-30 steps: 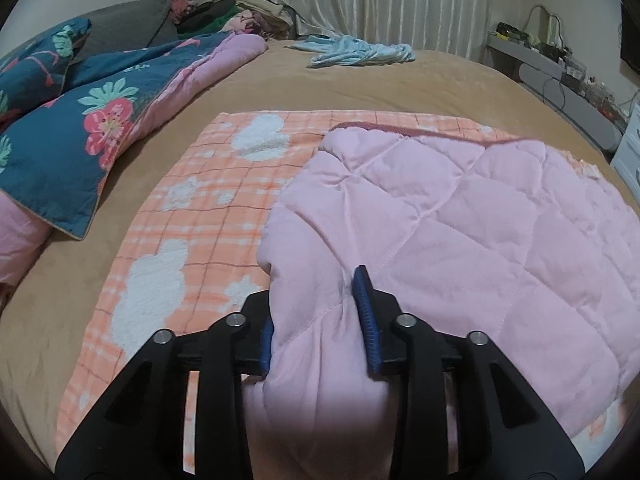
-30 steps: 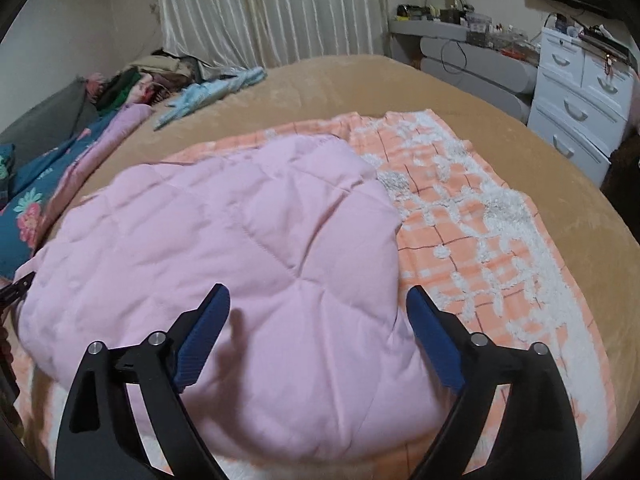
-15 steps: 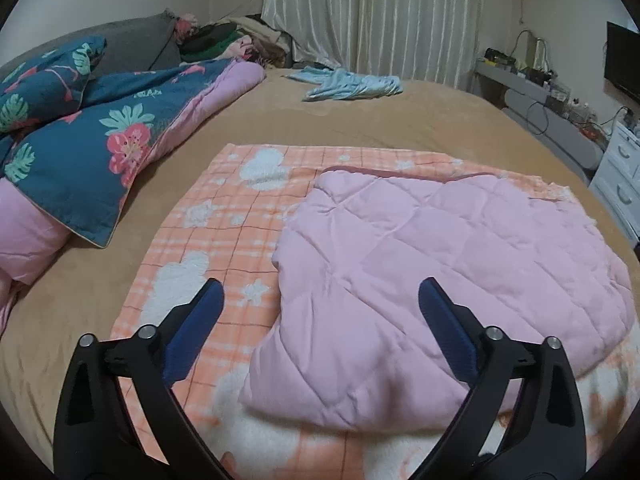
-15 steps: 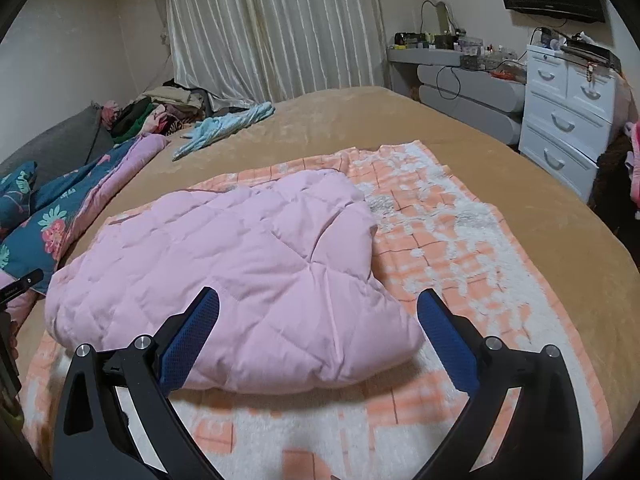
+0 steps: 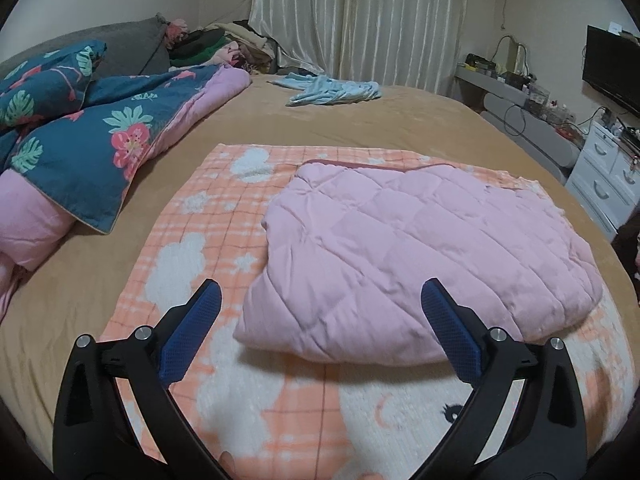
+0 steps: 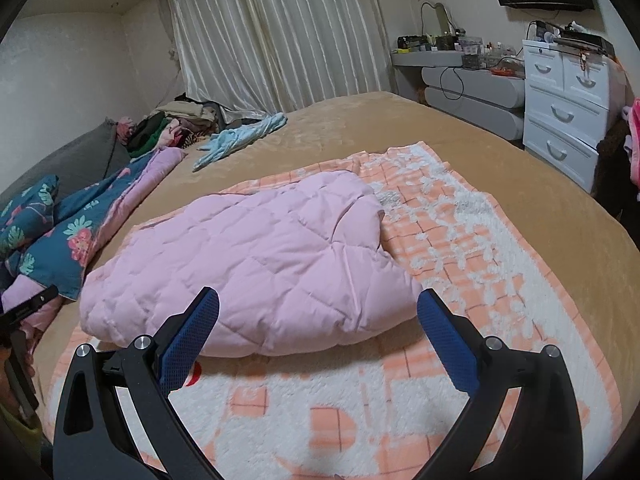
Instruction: Fold large clothes
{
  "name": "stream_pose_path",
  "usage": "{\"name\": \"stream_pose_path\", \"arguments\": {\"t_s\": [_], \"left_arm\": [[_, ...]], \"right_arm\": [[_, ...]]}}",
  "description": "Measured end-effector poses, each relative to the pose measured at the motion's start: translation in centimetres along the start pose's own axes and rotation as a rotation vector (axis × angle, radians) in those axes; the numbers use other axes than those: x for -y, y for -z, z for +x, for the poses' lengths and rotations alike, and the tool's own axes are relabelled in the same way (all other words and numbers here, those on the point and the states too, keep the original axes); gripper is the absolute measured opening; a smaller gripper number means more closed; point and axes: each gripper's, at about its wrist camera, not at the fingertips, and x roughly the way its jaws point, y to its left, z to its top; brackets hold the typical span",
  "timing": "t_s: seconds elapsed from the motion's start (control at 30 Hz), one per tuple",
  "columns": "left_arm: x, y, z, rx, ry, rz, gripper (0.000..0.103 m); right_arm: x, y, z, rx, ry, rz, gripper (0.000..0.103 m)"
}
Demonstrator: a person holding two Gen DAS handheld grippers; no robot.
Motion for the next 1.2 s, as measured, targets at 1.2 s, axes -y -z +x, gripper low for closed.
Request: {"name": "stream_pose_path", "arguments": {"t_s": [1.2], "left_arm": [[0.3, 9.1, 2.8, -0.176, 0.039, -0.104, 0.094]], "right_arm": [[-1.6, 7.7, 2.6, -0.155, 0.048, 0.053, 0.099]]}}
